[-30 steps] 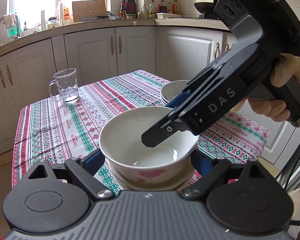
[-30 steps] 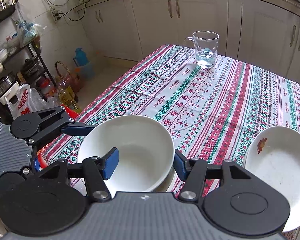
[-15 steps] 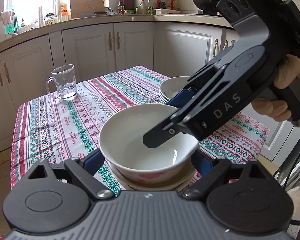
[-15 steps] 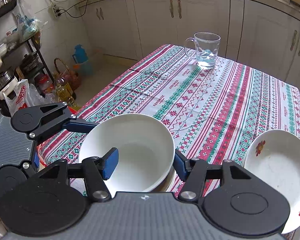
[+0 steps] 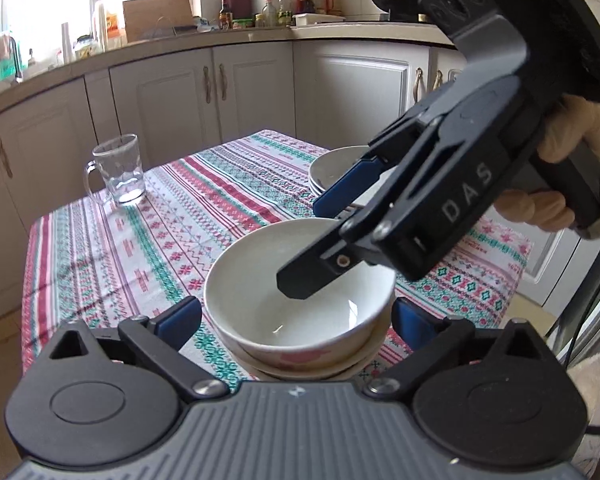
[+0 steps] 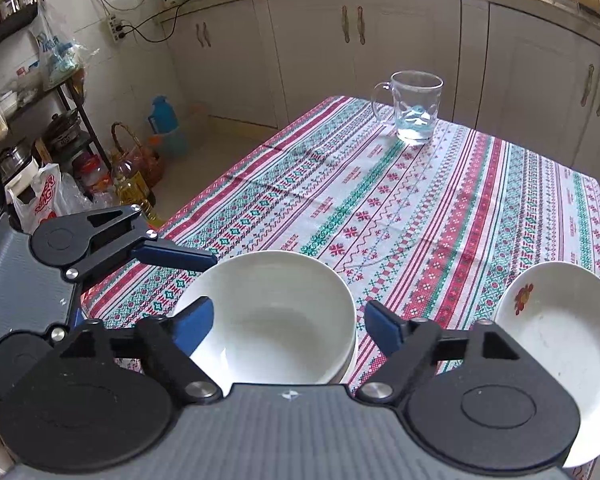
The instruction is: Organize plates and bowls
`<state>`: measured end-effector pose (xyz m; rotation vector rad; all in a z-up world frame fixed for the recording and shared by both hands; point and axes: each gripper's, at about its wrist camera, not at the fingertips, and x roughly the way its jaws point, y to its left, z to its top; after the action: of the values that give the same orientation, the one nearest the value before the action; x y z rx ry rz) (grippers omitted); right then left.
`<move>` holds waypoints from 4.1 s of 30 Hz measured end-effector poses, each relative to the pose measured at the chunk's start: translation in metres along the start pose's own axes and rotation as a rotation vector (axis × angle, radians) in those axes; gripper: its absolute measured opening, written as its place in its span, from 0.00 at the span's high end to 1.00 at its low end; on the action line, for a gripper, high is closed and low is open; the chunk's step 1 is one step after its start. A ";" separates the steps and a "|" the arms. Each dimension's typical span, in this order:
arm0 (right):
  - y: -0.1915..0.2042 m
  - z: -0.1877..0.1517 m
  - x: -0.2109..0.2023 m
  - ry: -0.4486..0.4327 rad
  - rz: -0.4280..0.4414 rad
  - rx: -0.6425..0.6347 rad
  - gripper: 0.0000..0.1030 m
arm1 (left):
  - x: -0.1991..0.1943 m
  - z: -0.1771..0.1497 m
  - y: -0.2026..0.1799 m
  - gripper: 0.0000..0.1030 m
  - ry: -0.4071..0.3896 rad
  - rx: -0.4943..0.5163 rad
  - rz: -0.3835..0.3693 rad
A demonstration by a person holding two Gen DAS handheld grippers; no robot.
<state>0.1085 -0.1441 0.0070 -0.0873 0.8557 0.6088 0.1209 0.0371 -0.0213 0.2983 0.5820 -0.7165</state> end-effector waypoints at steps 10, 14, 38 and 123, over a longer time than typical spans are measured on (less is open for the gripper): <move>-0.005 -0.012 -0.019 -0.075 -0.010 -0.002 0.00 | -0.019 -0.006 0.008 0.02 0.002 -0.009 -0.029; -0.002 -0.024 -0.028 -0.094 -0.004 -0.040 0.00 | -0.024 -0.012 0.012 0.02 0.021 -0.022 -0.053; 0.020 -0.074 0.019 0.043 -0.086 -0.327 0.00 | 0.017 -0.035 0.025 0.04 0.134 0.037 -0.051; 0.001 -0.046 0.041 0.144 0.188 -0.488 0.10 | 0.041 -0.005 0.044 0.16 0.174 0.284 -0.440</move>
<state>0.0970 -0.1380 -0.0535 -0.5021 0.8440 0.9900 0.1746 0.0490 -0.0468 0.5072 0.7217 -1.2111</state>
